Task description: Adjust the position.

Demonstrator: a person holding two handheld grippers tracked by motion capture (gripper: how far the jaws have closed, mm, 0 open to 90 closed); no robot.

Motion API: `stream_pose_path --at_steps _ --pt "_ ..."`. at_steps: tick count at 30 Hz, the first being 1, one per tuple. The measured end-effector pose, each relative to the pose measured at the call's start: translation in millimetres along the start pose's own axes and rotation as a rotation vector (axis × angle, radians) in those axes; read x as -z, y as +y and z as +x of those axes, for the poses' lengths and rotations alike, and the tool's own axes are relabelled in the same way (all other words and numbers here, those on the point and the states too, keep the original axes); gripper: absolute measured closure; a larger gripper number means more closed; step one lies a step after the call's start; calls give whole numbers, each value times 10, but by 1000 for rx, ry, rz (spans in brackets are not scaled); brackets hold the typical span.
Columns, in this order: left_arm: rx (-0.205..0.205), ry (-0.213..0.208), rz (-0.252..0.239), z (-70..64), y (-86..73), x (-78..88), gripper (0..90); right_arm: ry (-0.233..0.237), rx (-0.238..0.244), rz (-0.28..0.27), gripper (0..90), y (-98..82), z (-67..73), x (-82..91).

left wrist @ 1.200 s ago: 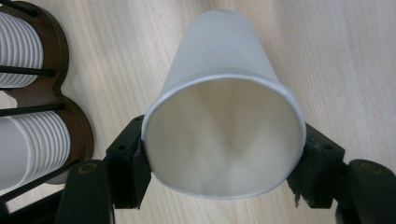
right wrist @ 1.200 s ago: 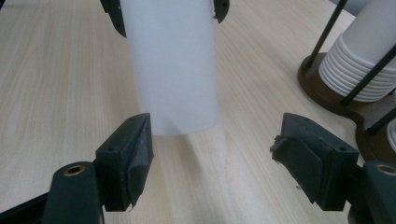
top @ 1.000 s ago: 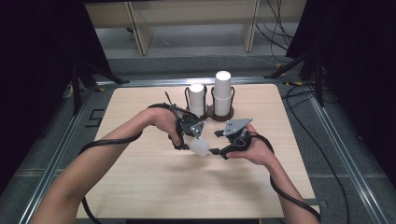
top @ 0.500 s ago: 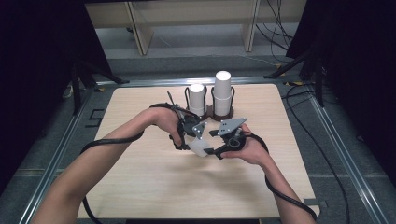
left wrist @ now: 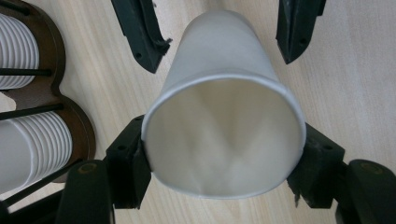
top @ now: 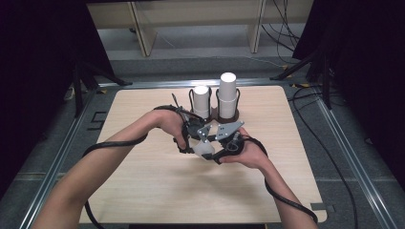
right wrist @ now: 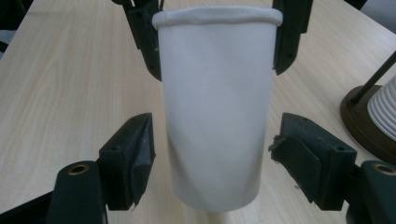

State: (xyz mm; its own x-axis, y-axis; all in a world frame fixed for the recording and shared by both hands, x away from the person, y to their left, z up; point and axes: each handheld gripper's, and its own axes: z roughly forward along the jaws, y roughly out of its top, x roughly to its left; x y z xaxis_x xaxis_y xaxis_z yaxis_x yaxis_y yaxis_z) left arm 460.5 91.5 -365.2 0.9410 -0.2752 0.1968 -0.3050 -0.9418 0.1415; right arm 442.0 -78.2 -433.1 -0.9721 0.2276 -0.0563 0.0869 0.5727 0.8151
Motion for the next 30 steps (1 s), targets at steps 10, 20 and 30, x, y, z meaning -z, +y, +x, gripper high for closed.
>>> stream_pose_path --at_steps 10,20,30 --pt "-13 -1 -4 -7 32 23 319 25 -12 9 298 -8 4 -51" --pt "-27 -7 -2 -11 65 30 318 24 -6 4 313 -21 5 -83" --pt "-35 -11 -5 -17 93 34 319 30 -2 12 345 -30 -3 -97"
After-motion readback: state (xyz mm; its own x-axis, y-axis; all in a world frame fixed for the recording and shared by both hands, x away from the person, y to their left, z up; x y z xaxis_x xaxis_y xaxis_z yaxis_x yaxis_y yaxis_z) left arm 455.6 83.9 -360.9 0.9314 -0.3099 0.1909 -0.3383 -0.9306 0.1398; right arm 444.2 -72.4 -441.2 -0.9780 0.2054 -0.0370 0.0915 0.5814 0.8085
